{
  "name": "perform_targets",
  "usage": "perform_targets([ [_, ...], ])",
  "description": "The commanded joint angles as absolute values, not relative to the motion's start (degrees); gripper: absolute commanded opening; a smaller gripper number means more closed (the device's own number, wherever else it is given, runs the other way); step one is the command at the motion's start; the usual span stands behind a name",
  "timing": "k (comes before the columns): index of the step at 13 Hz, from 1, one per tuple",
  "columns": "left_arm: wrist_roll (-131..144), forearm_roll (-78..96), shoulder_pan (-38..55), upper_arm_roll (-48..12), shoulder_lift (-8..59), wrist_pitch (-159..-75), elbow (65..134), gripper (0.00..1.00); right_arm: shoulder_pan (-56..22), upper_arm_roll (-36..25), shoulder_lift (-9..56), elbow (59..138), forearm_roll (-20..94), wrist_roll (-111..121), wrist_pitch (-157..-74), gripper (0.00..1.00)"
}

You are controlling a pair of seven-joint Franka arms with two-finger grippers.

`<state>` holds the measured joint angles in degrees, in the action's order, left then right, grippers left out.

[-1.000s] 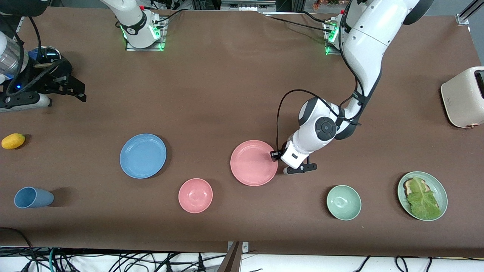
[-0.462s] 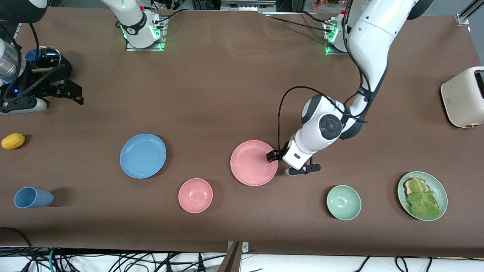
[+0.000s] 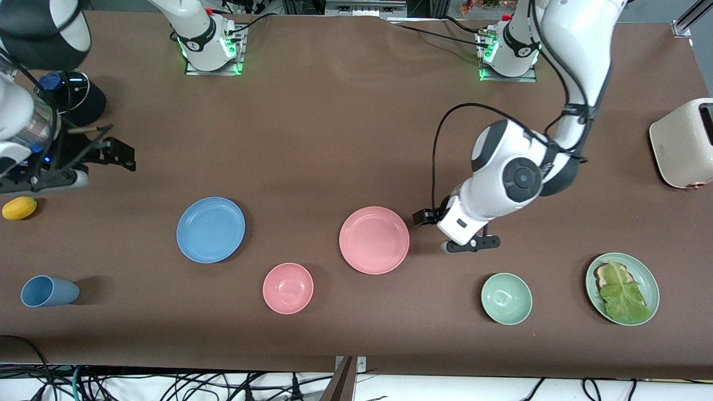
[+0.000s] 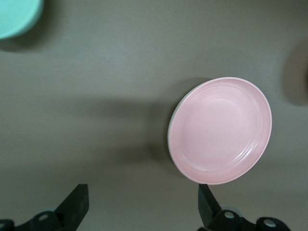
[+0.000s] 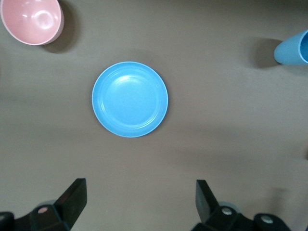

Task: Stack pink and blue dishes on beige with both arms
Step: 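Withdraw the left gripper while the right gripper reaches the blue plate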

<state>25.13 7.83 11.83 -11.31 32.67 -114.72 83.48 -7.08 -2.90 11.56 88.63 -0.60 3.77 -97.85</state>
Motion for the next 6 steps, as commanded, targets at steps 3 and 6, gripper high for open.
perform_targets([
  [3, 9.70, 6.06, 4.50, -11.43, 29.98, -107.23, 81.83, 1.00, -6.42, -2.90, 22.83, 88.50, -1.58, 5.80, -108.00, 1.00],
  [6, 0.82, 5.98, 0.19, -10.02, 29.45, -104.68, 81.74, 1.00, -4.40, -2.90, 27.94, 91.92, -1.67, 6.06, -118.70, 1.00],
])
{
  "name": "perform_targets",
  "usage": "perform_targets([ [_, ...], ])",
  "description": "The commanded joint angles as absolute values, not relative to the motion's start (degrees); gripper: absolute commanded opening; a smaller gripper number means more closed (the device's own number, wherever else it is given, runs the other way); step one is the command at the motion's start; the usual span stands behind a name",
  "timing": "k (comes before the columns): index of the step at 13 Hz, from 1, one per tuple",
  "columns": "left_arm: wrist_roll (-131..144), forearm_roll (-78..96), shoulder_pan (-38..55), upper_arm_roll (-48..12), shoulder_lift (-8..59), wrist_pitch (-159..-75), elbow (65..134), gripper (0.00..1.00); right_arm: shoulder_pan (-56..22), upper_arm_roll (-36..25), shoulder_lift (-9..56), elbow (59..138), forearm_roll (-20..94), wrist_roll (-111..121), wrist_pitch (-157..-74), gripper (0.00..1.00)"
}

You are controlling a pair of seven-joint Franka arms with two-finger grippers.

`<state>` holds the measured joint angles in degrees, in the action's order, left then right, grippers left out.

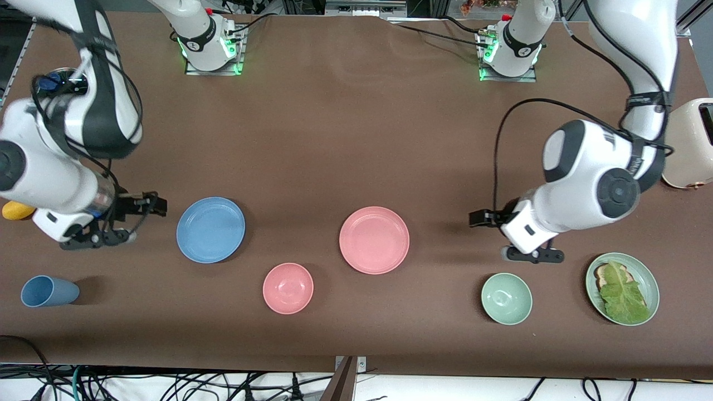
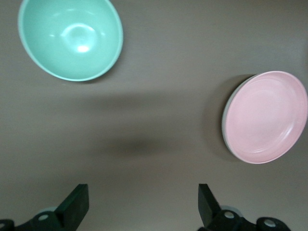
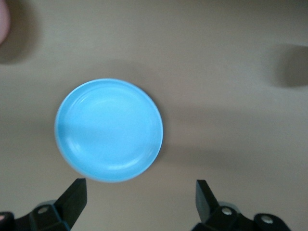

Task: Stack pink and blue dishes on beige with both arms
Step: 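Withdraw the left gripper while the right gripper reaches the blue plate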

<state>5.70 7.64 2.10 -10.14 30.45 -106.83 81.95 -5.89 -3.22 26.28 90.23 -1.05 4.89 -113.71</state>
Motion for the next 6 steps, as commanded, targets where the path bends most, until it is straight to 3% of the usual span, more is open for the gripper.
perform_targets([
  [1, -2.08, 5.98, -1.22, -9.76, 28.92, -103.98, 81.74, 1.00, -4.22, -2.90, 29.52, 92.89, -1.50, 6.15, -121.87, 1.00],
  [3, -7.88, 5.98, -4.11, -9.06, 27.52, -101.96, 81.65, 1.00, -4.22, -2.90, 32.24, 94.56, -1.23, 6.07, -125.84, 1.00],
  [6, -9.76, 3.88, -6.77, -9.14, 24.10, -98.01, 81.56, 1.00, -3.17, -2.90, 32.00, 103.77, -1.14, 6.15, -135.23, 1.00],
])
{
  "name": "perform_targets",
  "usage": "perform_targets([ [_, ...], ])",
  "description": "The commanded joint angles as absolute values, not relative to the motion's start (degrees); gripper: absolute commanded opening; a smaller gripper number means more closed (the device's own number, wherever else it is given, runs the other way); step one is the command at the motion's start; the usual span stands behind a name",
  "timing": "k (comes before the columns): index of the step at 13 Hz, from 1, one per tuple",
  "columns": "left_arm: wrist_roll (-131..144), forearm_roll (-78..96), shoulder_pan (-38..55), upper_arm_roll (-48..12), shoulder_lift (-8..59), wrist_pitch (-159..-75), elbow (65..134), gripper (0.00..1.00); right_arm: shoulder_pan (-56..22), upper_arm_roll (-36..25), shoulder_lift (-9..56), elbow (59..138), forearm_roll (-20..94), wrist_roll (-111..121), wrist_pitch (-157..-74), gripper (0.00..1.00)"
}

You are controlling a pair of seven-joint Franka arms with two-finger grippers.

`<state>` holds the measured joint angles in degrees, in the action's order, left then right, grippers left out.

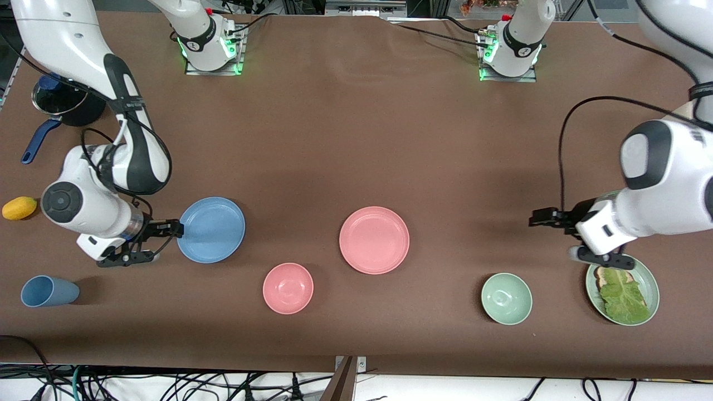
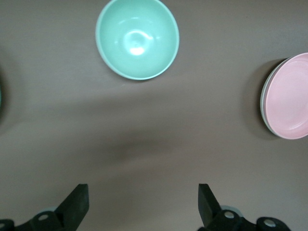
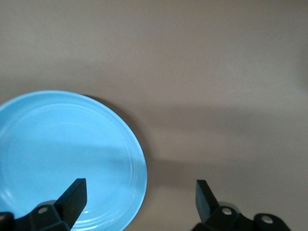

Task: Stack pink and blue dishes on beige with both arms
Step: 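Withdraw the left gripper while the right gripper reaches the blue plate, then grasp the blue plate rim with the right gripper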

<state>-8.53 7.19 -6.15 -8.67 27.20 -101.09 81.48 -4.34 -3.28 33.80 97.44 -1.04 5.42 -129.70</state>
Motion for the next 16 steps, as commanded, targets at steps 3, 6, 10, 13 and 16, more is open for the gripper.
perform_targets([
  [3, -9.84, -2.97, -5.45, -9.93, 18.91, -94.58, 81.56, 1.00, -2.99, -2.90, 32.17, 107.66, -1.14, 6.15, -139.92, 0.95],
  [6, -9.84, -2.64, -5.53, -9.58, 15.22, -94.48, 81.74, 1.00, -2.55, -2.81, 33.13, 107.93, -0.97, 6.07, -140.53, 0.76],
  [10, -9.75, -2.64, -7.03, -9.14, 11.17, -90.44, 82.70, 1.00, -2.29, -2.64, 33.49, 107.84, -0.79, 5.80, -140.71, 0.30],
  [13, -9.76, -2.55, -7.74, -9.31, 10.90, -89.47, 82.45, 1.00, -2.29, -2.37, 33.49, 107.75, -0.70, 5.10, -140.71, 0.12],
  [16, -9.58, -3.43, -6.95, -9.05, 10.63, -89.47, 79.89, 1.00, -2.37, -2.29, 33.40, 107.32, -0.70, 5.10, -140.28, 0.00],
])
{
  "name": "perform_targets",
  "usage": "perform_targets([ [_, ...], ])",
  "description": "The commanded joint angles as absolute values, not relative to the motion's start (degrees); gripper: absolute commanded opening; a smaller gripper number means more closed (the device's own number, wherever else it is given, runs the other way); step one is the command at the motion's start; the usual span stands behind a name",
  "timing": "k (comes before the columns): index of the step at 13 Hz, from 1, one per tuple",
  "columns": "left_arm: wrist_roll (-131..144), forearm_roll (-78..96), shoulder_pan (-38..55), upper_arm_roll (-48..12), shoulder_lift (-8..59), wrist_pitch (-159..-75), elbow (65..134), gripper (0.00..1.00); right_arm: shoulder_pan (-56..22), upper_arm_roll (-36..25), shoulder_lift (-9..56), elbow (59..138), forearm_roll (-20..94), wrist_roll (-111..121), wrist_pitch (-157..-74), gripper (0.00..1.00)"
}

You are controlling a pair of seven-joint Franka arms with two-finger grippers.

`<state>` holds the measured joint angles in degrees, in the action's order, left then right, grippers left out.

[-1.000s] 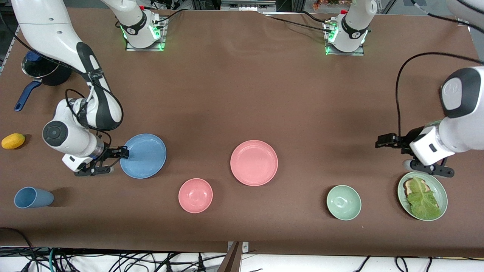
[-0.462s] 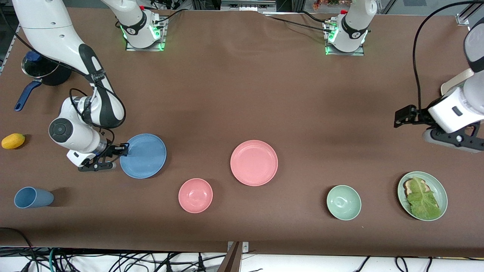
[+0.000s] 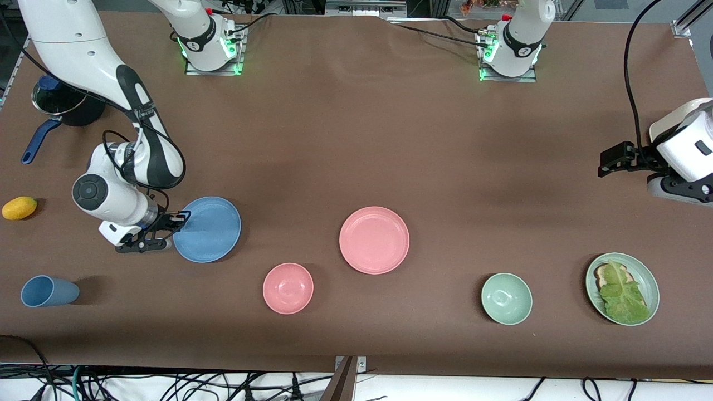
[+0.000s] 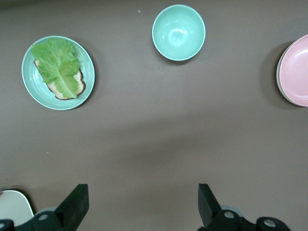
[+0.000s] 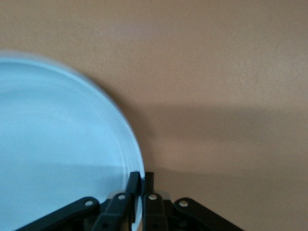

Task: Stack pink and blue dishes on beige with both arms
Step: 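Grasp the blue plate rim with the right gripper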

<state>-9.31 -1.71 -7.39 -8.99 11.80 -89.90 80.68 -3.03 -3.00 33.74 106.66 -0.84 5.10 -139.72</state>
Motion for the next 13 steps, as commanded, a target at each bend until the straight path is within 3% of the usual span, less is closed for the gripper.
perform_targets([
  [1, -9.49, -3.34, -6.94, -9.05, 10.55, -89.47, 79.89, 1.00, -2.46, -2.29, 33.31, 106.62, -0.53, 5.53, -140.10, 0.00],
  [3, -9.41, -3.25, -6.86, -8.70, 10.02, -89.65, 79.89, 1.00, -2.46, -1.33, 32.00, 104.61, -0.26, 5.62, -137.22, 0.00],
  [8, -7.31, 0.79, -4.41, -4.94, 5.98, -82.89, 80.16, 1.00, -2.99, 2.54, 32.17, 83.96, 0.52, 5.63, -113.23, 0.00],
  [10, -5.80, 0.79, 0.77, -0.20, 5.36, -81.31, 80.07, 1.00, -4.04, 3.86, 32.26, 82.45, 1.75, 5.54, -111.89, 0.00],
  [13, -5.63, 0.79, 0.62, 0.09, 3.61, -80.69, 80.59, 1.00, -8.68, 4.75, 32.60, 81.92, 5.09, -1.20, -112.41, 0.00],
])
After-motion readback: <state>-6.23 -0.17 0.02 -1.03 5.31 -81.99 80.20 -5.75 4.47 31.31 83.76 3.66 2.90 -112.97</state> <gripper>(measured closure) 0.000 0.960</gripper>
